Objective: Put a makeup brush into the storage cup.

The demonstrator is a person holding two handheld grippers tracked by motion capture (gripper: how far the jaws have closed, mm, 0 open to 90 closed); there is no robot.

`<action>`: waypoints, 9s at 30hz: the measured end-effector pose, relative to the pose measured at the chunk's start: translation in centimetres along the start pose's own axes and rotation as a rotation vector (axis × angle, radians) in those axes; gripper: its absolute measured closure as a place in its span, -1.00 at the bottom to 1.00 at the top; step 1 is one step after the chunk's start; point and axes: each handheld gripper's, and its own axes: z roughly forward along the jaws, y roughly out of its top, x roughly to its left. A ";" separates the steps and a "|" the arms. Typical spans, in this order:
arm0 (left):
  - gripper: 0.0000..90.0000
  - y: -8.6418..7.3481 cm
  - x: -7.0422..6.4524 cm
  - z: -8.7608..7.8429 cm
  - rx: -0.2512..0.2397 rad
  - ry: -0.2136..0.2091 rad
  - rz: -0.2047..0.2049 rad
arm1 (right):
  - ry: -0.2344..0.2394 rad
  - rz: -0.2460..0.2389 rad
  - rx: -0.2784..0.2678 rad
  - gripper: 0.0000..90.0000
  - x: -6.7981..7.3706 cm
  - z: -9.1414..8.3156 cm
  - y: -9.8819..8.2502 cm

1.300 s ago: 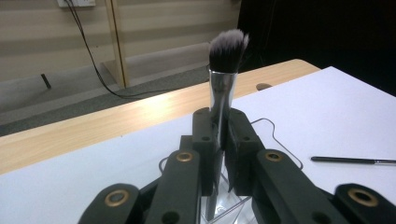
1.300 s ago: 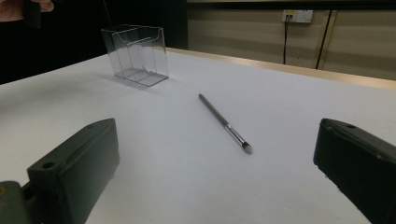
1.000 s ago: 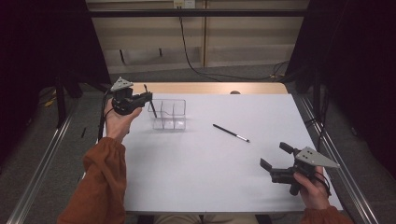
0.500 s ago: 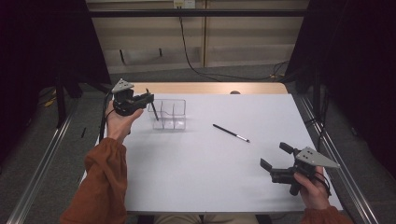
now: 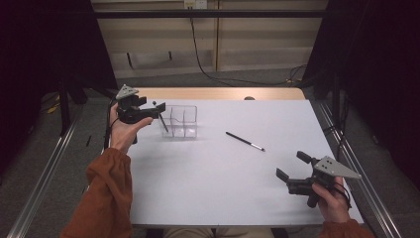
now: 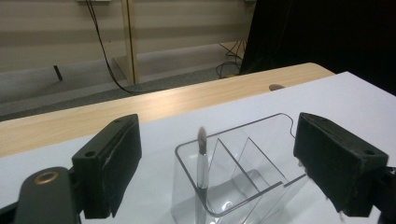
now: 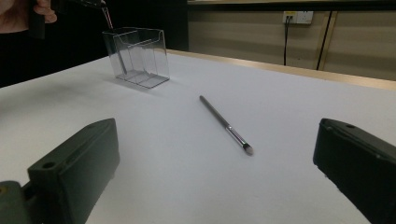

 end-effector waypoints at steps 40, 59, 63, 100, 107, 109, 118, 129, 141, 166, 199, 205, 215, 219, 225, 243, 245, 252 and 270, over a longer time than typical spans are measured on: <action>-0.93 -3.6 -1.6 -9.3 -0.092 -0.065 0.075 | -0.001 -0.007 0.003 -1.00 0.3 -0.1 0.0; -0.92 -8.0 -3.5 -12.6 -0.101 -0.035 0.070 | -0.005 -0.008 0.004 -1.00 0.4 -0.2 -0.1; -0.92 -8.7 -3.8 -13.0 -0.096 -0.022 0.087 | -0.011 -0.003 0.005 -1.00 0.4 -0.3 -0.1; -0.94 -13.8 -5.0 -14.7 -0.116 -0.034 0.082 | -0.011 -0.004 0.000 -1.00 0.4 0.2 0.1; -0.94 -13.7 -5.1 -14.7 -0.123 -0.039 0.084 | -0.016 0.002 -0.002 -1.00 0.4 -0.2 0.1; -0.94 -13.7 -5.1 -14.8 -0.125 -0.037 0.090 | -0.013 -0.001 -0.002 -1.00 0.5 -0.2 0.0; -0.94 -13.9 -4.9 -14.9 -0.126 -0.033 0.082 | -0.006 -0.009 0.002 -1.00 0.3 0.1 0.2; -0.94 -13.8 -5.0 -15.1 -0.129 -0.025 0.088 | 0.014 -0.004 -0.016 -1.00 0.2 -0.1 0.7; -0.94 -13.8 -5.2 -15.6 -0.146 -0.030 0.083 | 0.045 -0.005 -0.018 -1.00 0.1 1.3 2.1; -0.94 -13.5 -5.4 -15.5 -0.154 -0.023 0.100 | 0.087 -0.021 0.027 -1.00 0.0 6.6 4.7; -0.95 -13.6 -5.5 -15.0 -0.138 -0.047 0.110 | 0.072 -0.075 0.183 -0.96 -2.6 12.6 7.1; -0.95 -13.6 -5.3 -15.0 -0.143 -0.039 0.100 | 0.065 -0.109 0.186 -0.96 -2.6 13.5 7.6; -0.94 -13.7 -5.1 -15.1 -0.132 -0.038 0.106 | 0.101 -0.153 0.349 -0.91 -3.5 14.7 9.5; -0.94 -13.7 -5.0 -15.2 -0.135 -0.026 0.098 | 0.103 -0.187 0.424 -0.83 -3.5 15.2 9.7; -0.94 -13.7 -4.9 -15.1 -0.130 -0.033 0.099 | 0.104 -0.222 0.510 -0.79 -3.8 16.1 9.4; -0.94 -13.7 -5.0 -14.9 -0.121 -0.043 0.120 | 0.193 -0.288 0.850 -0.84 -3.8 18.2 10.0; -0.94 -13.7 -5.0 -15.0 -0.117 -0.042 0.127 | 0.195 -0.303 0.865 -0.86 -3.7 18.4 10.0; -0.94 -13.7 -4.9 -15.0 -0.119 -0.040 0.126 | 0.205 -0.343 0.975 -0.50 -3.2 19.4 9.5; -0.95 -13.8 -5.0 -14.9 -0.117 -0.057 0.139 | 0.219 -0.361 1.162 -0.07 -3.3 22.0 7.5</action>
